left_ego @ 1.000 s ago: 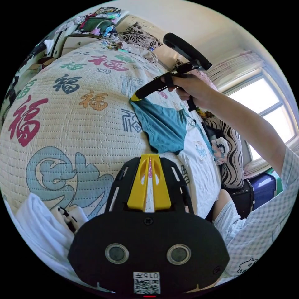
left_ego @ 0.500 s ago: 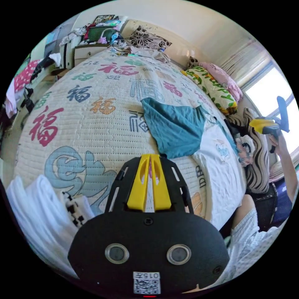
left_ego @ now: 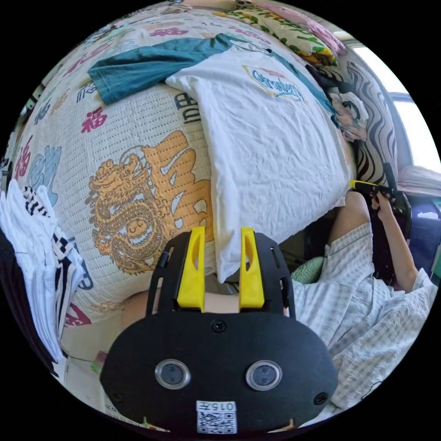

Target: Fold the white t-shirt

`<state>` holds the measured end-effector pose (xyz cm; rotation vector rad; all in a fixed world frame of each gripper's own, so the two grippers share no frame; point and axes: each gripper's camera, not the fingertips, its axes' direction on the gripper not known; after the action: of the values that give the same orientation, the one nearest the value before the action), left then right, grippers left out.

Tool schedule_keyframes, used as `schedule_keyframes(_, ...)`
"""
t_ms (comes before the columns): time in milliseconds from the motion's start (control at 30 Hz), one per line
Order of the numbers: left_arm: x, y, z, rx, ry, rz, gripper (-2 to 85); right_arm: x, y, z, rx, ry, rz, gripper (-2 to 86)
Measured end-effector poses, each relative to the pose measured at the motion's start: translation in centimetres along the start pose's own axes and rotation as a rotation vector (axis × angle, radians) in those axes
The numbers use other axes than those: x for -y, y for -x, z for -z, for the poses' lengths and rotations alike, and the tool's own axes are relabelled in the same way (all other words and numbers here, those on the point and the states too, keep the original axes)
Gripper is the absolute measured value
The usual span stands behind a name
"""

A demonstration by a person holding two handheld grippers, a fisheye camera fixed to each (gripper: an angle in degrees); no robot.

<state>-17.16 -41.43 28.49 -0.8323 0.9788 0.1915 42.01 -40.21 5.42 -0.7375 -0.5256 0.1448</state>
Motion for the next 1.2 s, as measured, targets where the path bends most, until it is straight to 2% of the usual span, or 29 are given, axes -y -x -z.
schedule_keyframes(100,0.4,-1.2,-0.8,0.02,0.039,0.012,7.9,-0.6,-2.6,-0.2,-0.068,-0.009,-0.015,6.2)
schedule_keyframes(167,0.5,-1.8,-0.9,0.065,0.043,0.009,3.8,-1.1,-4.5,-0.1,0.002,0.033,0.035,2.3)
schedule_keyframes(200,0.6,-2.2,-1.0,0.026,0.058,0.002,1.8,-1.3,-5.0,-0.1,0.025,0.038,0.041,1.6)
schedule_keyframes(333,0.1,-3.8,0.2,0.031,0.023,-0.012,0.2,-3.3,-8.6,1.0,0.082,0.008,0.059,0.2)
schedule_keyframes(600,0.3,-5.0,-0.6,0.094,0.028,-0.001,0.6,-5.1,-14.4,0.4,0.105,0.042,0.036,0.2)
schedule_keyframes(767,0.3,-5.9,-2.4,0.138,0.096,0.003,4.2,-5.7,-17.0,0.1,0.087,0.043,0.041,2.0)
schedule_keyframes(967,-0.9,-5.1,-3.4,0.038,0.111,0.044,5.8,-6.5,-20.0,2.4,0.172,-0.076,0.041,5.4)
schedule_keyframes(1067,-1.2,-5.8,-1.5,0.092,0.037,0.034,5.6,-6.0,-20.5,4.5,0.18,-0.161,0.074,5.7)
schedule_keyframes(1200,1.2,-7.0,3.9,0.138,-0.158,-0.037,5.6,-3.7,-20.1,7.8,0.146,-0.259,0.154,5.7)
